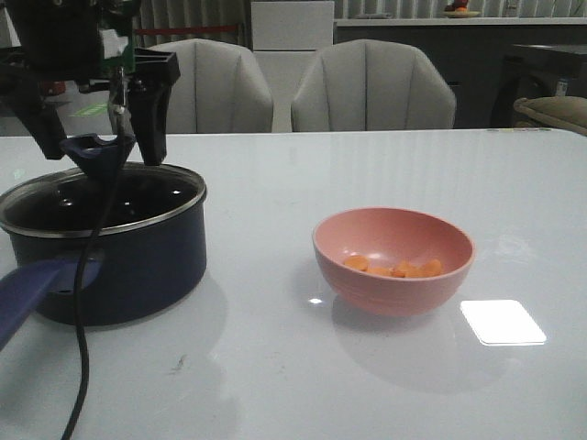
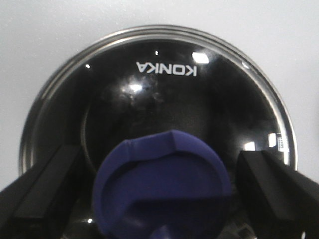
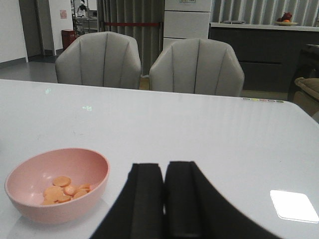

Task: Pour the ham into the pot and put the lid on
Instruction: 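Lower the left gripper onto the blue lid knob and grasp it, then lift the glass lid off the navy pot with the left gripper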

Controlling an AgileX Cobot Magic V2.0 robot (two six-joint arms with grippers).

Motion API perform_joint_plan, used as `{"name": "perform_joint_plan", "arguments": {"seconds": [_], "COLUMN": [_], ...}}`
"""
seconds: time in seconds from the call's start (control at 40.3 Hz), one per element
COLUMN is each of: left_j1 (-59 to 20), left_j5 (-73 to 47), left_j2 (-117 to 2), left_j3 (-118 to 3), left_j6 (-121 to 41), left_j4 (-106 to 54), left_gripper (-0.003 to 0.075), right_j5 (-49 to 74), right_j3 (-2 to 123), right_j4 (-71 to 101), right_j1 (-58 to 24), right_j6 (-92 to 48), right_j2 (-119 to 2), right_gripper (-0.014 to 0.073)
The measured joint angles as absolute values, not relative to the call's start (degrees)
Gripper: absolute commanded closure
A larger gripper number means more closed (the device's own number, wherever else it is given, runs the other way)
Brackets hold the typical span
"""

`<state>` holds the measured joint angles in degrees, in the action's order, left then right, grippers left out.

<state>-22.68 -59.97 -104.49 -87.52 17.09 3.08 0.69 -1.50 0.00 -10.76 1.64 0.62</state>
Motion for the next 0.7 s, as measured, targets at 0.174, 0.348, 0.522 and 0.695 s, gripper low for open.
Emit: {"name": "perform_joint_plan", "arguments": {"seconds": [0.174,0.348,0.522,0.695], "left_j1": [-22.7,-22.7,-22.7,-22.7], "left_j5": [-60.2,-61.2,-63.2,-64.4], "left_j2": [-105.1,-105.3,-105.4,-102.7], "left_j3": [-87.7,-89.0,-92.8,-94.2], "left_j6": [17.1,17.1,17.1,15.8], "left_j4": [2.7,2.5,2.2,3.8], "left_gripper": [0.0460,0.0515,0.0515,0.0515], "right_j5": [0.7,0.7,0.7,0.7], "right_j3": [-1.5,-1.5,-1.5,-1.5], "right_j4": [0.0,0.0,0.0,0.0], "right_j1": [-10.8,-10.8,-10.8,-10.8], "right_j6": [1.6,1.6,1.6,1.6], "right_j2": [0.6,0.6,0.6,0.6], "right_gripper": [0.0445,0.0445,0.0445,0.0445]}}
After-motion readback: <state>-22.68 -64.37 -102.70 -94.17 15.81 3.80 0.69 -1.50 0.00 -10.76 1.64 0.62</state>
